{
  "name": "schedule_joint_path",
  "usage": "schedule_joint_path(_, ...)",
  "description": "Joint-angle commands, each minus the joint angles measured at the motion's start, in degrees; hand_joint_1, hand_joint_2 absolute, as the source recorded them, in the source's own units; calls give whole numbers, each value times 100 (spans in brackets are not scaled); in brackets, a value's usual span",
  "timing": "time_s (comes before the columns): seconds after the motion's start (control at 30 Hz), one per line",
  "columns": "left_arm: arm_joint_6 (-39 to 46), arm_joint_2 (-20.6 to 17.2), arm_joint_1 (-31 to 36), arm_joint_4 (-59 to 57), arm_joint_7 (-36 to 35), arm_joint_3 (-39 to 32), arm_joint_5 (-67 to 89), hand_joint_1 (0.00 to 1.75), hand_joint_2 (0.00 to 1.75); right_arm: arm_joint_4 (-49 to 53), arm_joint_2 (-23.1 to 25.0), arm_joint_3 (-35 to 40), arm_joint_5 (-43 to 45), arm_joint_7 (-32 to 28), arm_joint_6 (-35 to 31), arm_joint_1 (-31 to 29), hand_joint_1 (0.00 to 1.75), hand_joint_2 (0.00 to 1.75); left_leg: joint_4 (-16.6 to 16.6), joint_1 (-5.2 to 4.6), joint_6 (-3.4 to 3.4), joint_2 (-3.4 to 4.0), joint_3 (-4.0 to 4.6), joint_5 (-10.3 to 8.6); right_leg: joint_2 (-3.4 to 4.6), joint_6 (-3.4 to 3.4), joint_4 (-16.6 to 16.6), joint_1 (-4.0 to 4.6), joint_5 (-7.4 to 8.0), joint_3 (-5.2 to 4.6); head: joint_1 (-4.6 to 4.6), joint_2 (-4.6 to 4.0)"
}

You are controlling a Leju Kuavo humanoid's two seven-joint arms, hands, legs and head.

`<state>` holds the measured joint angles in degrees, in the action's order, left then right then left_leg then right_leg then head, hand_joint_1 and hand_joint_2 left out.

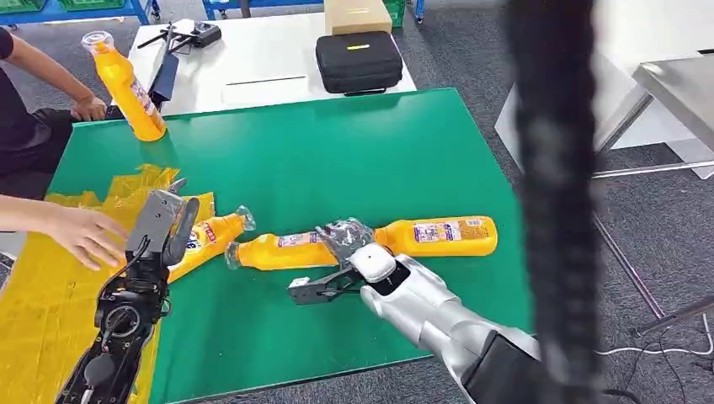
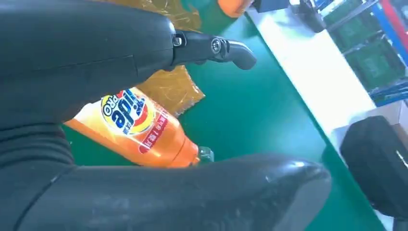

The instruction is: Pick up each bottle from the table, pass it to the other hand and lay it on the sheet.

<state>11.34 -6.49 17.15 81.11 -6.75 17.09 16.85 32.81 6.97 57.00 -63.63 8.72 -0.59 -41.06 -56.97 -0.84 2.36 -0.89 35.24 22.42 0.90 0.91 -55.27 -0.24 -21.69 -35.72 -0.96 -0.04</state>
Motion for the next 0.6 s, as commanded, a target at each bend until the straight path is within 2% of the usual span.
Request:
schedule_joint_path(0.03,-6,-139,61,54,-9,226,-27,0,0,-540,-45,356,5,-43,157,60,159,175,2,8,-19,-7,-22,8,-19,-1,6,8,-11,29,-2,0)
schedule_joint_path(0.13,-6,-139,61,54,-9,226,-27,0,0,-540,-45,356,5,-43,157,60,159,175,4,6,-15,-8,-20,3,-16,0,7,6,-6,26,2,0)
schedule_joint_path(0.17,37,-147,69,52,37,247,-53,0,0,-544,-42,346,4,-43,178,60,175,175,3,8,-22,-9,-29,8,-22,0,7,8,-12,36,0,0)
schedule_joint_path(0.53,235,-53,160,421,273,348,-600,0,0,-770,-176,708,-293,-274,500,287,173,175,7,11,-24,-24,-41,4,-37,-1,15,12,-12,51,0,0)
schedule_joint_path(0.57,256,-25,169,463,315,335,-641,0,0,-771,-195,711,-290,-273,518,322,5,175,7,8,-18,-20,-41,2,-30,-1,13,9,-9,47,2,0)
schedule_joint_path(0.6,256,-30,181,486,319,347,-641,0,0,-766,-201,707,-288,-240,545,352,0,175,7,12,-24,-23,-47,5,-37,-2,16,13,-12,55,-2,0)
